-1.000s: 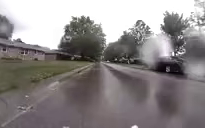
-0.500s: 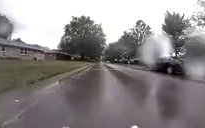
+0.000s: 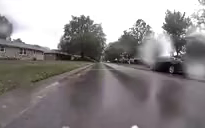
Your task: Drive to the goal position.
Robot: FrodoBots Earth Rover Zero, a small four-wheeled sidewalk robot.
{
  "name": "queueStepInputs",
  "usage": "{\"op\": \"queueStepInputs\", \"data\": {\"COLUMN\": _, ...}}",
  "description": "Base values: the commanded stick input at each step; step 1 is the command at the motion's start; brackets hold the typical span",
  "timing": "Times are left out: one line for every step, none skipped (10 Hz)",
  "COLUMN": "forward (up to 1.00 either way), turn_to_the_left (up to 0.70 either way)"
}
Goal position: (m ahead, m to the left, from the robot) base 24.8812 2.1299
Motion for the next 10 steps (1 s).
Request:
{"op": "queueStepInputs", "data": {"forward": 0.5, "turn_to_the_left": 0.06}}
{"op": "queueStepInputs", "data": {"forward": 0.5, "turn_to_the_left": 0.49}}
{"op": "queueStepInputs", "data": {"forward": 0.5, "turn_to_the_left": 0.49}}
{"op": "queueStepInputs", "data": {"forward": 0.5, "turn_to_the_left": 0.49}}
{"op": "queueStepInputs", "data": {"forward": 0.5, "turn_to_the_left": 0.49}}
{"op": "queueStepInputs", "data": {"forward": 0.5, "turn_to_the_left": -0.01}}
{"op": "queueStepInputs", "data": {"forward": 0.5, "turn_to_the_left": -0.01}}
{"op": "queueStepInputs", "data": {"forward": 0.5, "turn_to_the_left": -0.01}}
{"op": "queueStepInputs", "data": {"forward": 0.5, "turn_to_the_left": -0.01}}
{"op": "queueStepInputs", "data": {"forward": 0.5, "turn_to_the_left": -0.01}}
